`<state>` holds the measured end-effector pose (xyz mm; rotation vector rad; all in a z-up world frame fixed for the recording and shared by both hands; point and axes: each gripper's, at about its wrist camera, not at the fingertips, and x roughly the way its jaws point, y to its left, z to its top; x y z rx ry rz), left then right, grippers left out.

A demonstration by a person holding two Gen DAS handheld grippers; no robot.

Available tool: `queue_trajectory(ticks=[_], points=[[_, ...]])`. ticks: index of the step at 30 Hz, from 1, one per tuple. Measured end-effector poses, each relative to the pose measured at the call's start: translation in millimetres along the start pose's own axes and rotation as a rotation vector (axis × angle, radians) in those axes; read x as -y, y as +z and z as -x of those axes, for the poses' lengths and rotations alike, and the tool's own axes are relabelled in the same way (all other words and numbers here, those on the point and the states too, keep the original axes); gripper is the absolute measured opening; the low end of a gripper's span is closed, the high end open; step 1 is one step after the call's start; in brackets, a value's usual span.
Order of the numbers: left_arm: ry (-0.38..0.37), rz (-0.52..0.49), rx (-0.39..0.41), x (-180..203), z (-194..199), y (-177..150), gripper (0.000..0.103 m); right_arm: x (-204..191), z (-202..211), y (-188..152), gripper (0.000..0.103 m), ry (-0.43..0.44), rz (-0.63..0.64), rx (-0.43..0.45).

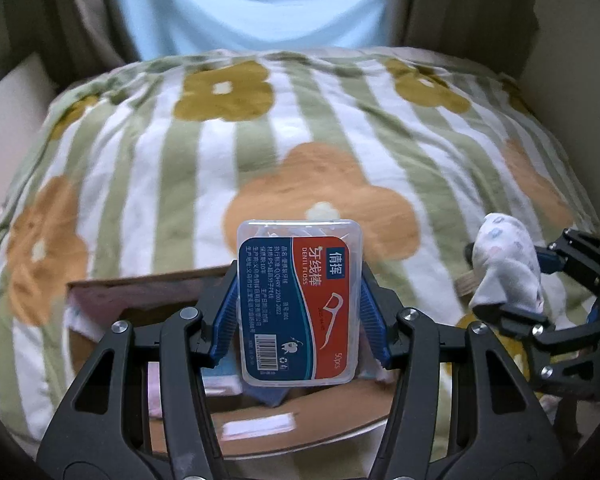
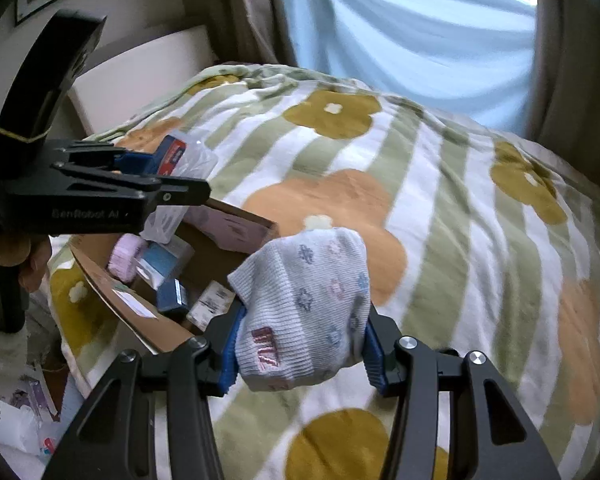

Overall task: Organize objects
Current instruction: 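Carry the floss pack and white sock over the cardboard box with both grippers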

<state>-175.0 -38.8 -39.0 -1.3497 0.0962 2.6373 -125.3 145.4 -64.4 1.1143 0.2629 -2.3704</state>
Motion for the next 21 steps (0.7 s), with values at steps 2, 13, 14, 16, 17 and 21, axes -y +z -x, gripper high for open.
queue_trajectory(ticks=[2, 13, 14, 16, 17, 21], points=[[0.014, 0.023, -0.004, -18.2, 3.0, -6.7, 0.051, -10.1, -4.5, 5.5, 0.046, 0.015, 0.012, -0.005], [0.082, 0.114, -0.034, -105.1, 13.3, -52.3, 0.051, -79.3, -41.9, 28.3, 0.046, 0.116, 0.084, -0.057], [0.085, 0.125, -0.038, -113.7, 12.5, -57.8, 0.051, -85.1, -45.7, 29.6, 0.046, 0.121, 0.091, -0.062], [0.084, 0.139, -0.043, -123.9, 10.5, -63.9, 0.051, -97.6, -54.1, 31.7, 0.046, 0.128, 0.106, -0.072], [0.082, 0.149, -0.044, -130.4, 9.1, -68.3, 0.051, -102.7, -58.1, 32.8, 0.047, 0.130, 0.112, -0.078], [0.068, 0.178, -0.056, -147.7, -0.3, -80.9, 0.050, -122.1, -75.0, 34.9, 0.046, 0.140, 0.127, -0.101]])
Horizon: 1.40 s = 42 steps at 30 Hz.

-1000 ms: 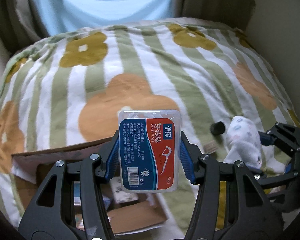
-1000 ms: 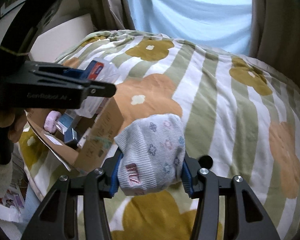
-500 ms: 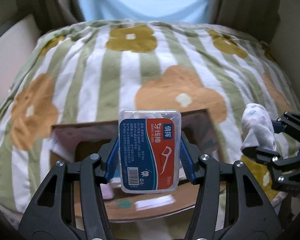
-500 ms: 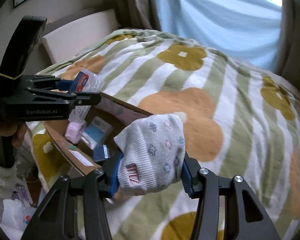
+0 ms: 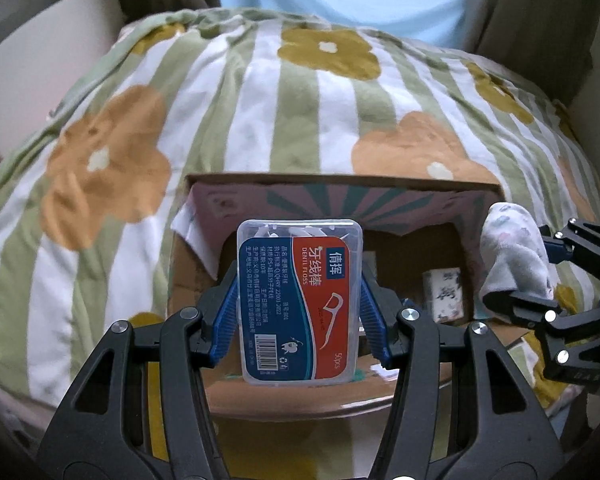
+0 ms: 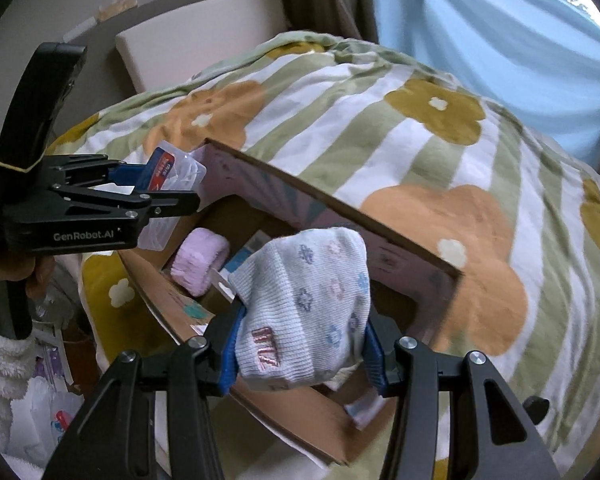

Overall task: Organize objects
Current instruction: 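Carry the floss pack and white sock over the cardboard box with both grippers, then open both grippers to drop the floss pack and sock into the box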

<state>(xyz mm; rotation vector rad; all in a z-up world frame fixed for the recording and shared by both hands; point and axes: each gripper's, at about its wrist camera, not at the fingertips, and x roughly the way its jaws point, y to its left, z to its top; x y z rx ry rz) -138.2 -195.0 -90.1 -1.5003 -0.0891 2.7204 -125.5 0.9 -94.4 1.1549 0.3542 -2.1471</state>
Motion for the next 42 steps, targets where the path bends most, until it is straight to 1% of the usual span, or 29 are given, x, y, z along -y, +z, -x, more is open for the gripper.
queue_trajectory(ticks=[4, 9, 14, 18, 22, 24, 25, 26, 27, 28, 29, 31, 34, 38, 42], points=[[-0.027, 0.017, -0.020, -9.5, -12.8, -8.1, 0.051, -12.7, -19.9, 1.5, 0.046, 0.003, -0.001, -0.023], [-0.037, 0.020, -0.028, -18.5, -21.8, -12.3, 0.050, -23.4, -38.6, 2.9, 0.046, -0.002, 0.007, -0.054], [-0.055, 0.024, -0.034, -23.6, -26.5, -10.4, 0.051, -22.1, -41.4, 7.0, 0.046, -0.021, -0.013, -0.042], [-0.051, -0.007, -0.034, -16.9, -29.0, -4.9, 0.050, -12.2, -43.4, 10.9, 0.046, -0.036, -0.069, -0.041], [-0.053, -0.018, -0.030, -12.4, -32.2, 1.2, 0.051, -8.1, -46.7, 11.6, 0.046, -0.048, -0.084, -0.050], [-0.101, -0.021, -0.012, -11.2, -33.2, 5.0, 0.052, -6.5, -49.1, 11.5, 0.046, -0.046, -0.088, -0.060], [-0.110, -0.021, -0.015, -10.5, -33.9, 6.0, 0.061, -5.9, -50.8, 11.9, 0.047, -0.043, -0.089, -0.068], [-0.092, -0.016, -0.027, -10.3, -36.4, 7.9, 0.083, -5.8, -52.9, 12.4, 0.048, -0.040, -0.087, -0.078], [-0.073, -0.015, -0.029, -10.6, -36.9, 8.5, 0.095, -6.3, -55.7, 13.3, 0.051, -0.042, -0.081, -0.092], [-0.050, -0.017, -0.022, -11.1, -36.5, 9.1, 0.103, -7.1, -57.2, 13.0, 0.061, -0.047, -0.074, -0.100], [-0.043, -0.020, -0.004, -11.8, -34.1, 9.1, 0.103, -7.7, -57.9, 13.2, 0.073, -0.054, -0.064, -0.106], [-0.044, -0.015, 0.000, -15.1, -32.5, 7.9, 0.103, -8.2, -55.5, 12.1, 0.080, -0.067, -0.048, -0.091], [-0.046, 0.018, 0.011, -24.5, -30.5, 4.6, 0.103, -7.3, -51.9, 8.4, 0.082, -0.077, -0.033, -0.082], [-0.060, 0.059, 0.014, -32.2, -30.5, -2.0, 0.103, -7.9, -48.6, 0.1, 0.082, -0.105, -0.027, -0.071], [-0.055, 0.062, 0.019, -30.4, -27.9, -4.3, 0.103, -7.6, -46.4, -3.6, 0.082, -0.106, -0.037, -0.062]])
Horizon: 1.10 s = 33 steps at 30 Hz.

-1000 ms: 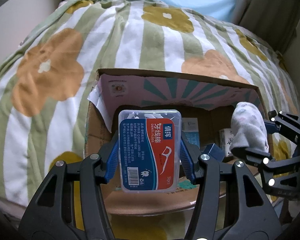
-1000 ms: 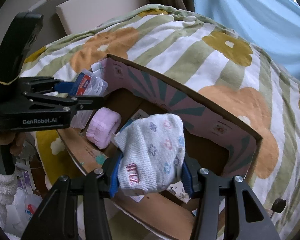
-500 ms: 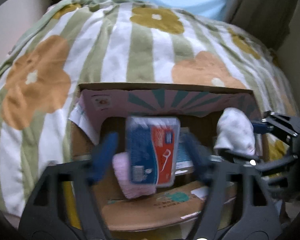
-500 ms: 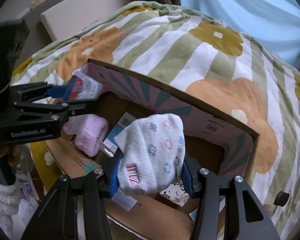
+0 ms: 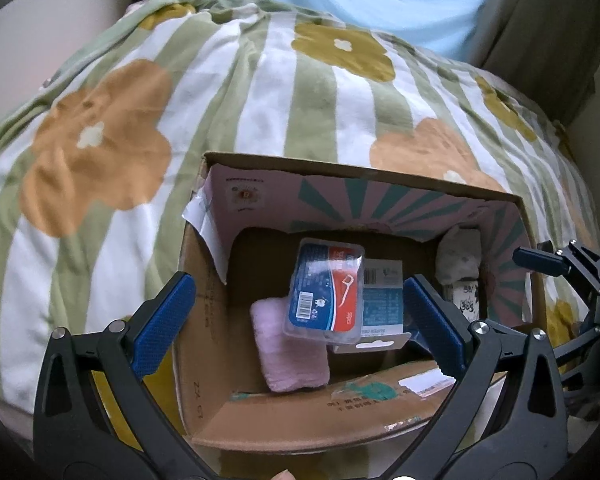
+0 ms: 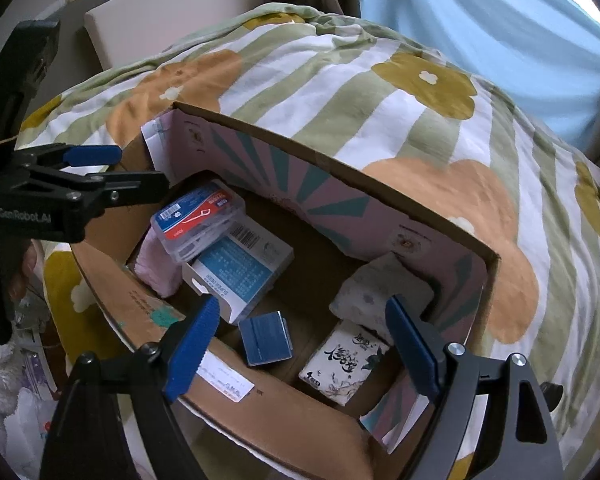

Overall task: Organize objects
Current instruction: 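Open both grippers to drop the floss pack and sock into the box, then move both grippers back toward the two jars on the bed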

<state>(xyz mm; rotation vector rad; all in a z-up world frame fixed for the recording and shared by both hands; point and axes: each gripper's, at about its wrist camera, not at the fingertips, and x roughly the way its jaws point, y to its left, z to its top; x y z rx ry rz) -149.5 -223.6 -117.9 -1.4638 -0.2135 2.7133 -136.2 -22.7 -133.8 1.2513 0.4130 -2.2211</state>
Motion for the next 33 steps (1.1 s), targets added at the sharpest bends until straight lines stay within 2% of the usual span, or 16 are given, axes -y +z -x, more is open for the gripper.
queue_trajectory(ticks=[3, 7, 19, 23, 26, 33], points=[[-0.004, -0.007, 0.008, 5.0, 4.0, -1.0, 0.103, 1.6, 3.8, -0.9, 0.082, 0.001, -0.009, 0.010], [-0.056, 0.024, -0.004, 10.2, 6.6, -5.0, 0.103, 2.8, 7.6, -5.4, 0.082, -0.015, -0.011, 0.014], [-0.014, 0.008, 0.036, 32.8, 22.1, -11.4, 0.103, 6.9, 31.7, -9.1, 0.082, -0.020, -0.040, 0.069], [0.041, -0.041, 0.119, 51.2, 43.6, -14.6, 0.103, 28.5, 55.2, -14.5, 0.082, -0.032, -0.128, 0.115], [0.047, -0.077, 0.170, 70.0, 58.5, -15.0, 0.103, 52.9, 78.9, -22.4, 0.082, -0.006, -0.212, 0.167], [-0.029, -0.125, 0.249, 132.7, 83.9, -9.7, 0.103, 98.7, 147.2, -34.2, 0.082, -0.067, -0.279, 0.291]])
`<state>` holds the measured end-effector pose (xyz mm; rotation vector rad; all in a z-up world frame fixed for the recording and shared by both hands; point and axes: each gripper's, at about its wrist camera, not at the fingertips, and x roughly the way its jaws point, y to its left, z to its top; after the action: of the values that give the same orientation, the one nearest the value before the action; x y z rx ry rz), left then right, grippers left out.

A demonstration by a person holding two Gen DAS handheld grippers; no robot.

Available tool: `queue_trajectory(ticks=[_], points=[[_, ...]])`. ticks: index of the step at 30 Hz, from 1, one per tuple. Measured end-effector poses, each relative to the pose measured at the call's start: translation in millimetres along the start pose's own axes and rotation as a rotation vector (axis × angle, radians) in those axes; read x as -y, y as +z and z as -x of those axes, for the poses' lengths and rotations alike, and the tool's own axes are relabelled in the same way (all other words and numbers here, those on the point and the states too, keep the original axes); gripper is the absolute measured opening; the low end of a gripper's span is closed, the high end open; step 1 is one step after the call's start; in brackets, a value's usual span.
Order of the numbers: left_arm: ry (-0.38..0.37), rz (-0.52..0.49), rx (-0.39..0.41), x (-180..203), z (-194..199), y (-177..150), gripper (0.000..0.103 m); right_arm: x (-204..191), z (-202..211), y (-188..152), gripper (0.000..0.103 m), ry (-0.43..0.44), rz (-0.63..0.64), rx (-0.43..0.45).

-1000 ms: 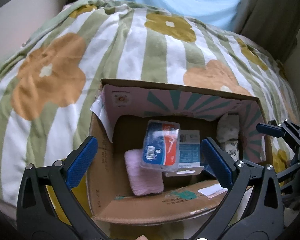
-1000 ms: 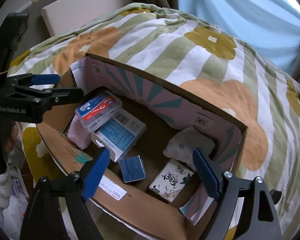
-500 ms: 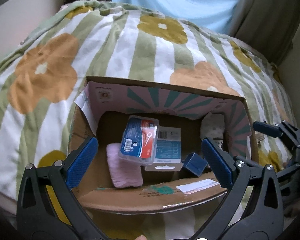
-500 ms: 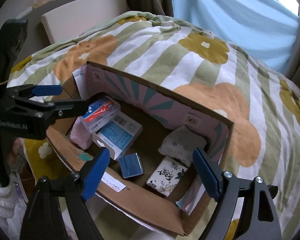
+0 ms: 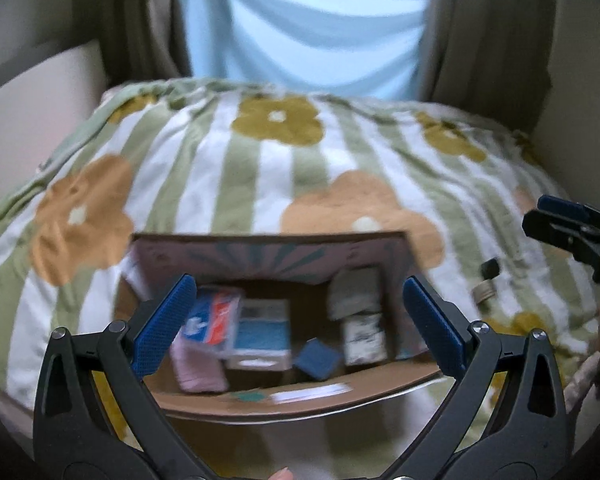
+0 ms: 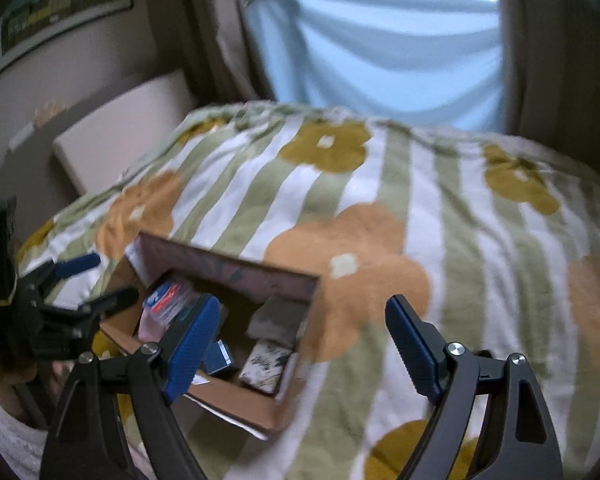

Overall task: Organize objects
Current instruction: 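Move both grippers back toward the two jars on the bed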

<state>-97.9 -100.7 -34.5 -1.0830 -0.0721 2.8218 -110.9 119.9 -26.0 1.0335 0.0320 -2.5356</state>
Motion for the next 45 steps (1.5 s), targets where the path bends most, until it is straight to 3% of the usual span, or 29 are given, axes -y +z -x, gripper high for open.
queue_trajectory(ticks=[10, 16, 24, 33, 43, 45], points=[[-0.132, -0.010, 0.047, 107.6, 2.6, 3.3, 0.103, 65.1, 63.0, -0.5, 0.082, -0.089, -0.009, 0.076], [-0.212, -0.081, 0.070, 185.1, 7.2, -11.3, 0.103, 110.9, 76.6, -17.0, 0.082, -0.130, -0.031, 0.071], [-0.252, -0.137, 0.014, 245.4, -29.2, -38.8, 0.103, 157.3, 80.5, -40.7, 0.082, -0.140, -0.047, 0.070], [-0.187, -0.135, -0.071, 266.7, -91.6, -71.6, 0.101, 198.5, 41.0, -71.2, 0.082, -0.079, -0.055, 0.029], [-0.172, -0.123, -0.191, 281.5, -168.5, -95.5, 0.081, 225.8, -38.8, -105.4, 0.082, -0.039, -0.060, -0.083], [-0.160, -0.116, -0.213, 282.9, -184.0, -99.0, 0.080, 230.3, -53.8, -110.6, 0.078, -0.030, -0.066, -0.107]])
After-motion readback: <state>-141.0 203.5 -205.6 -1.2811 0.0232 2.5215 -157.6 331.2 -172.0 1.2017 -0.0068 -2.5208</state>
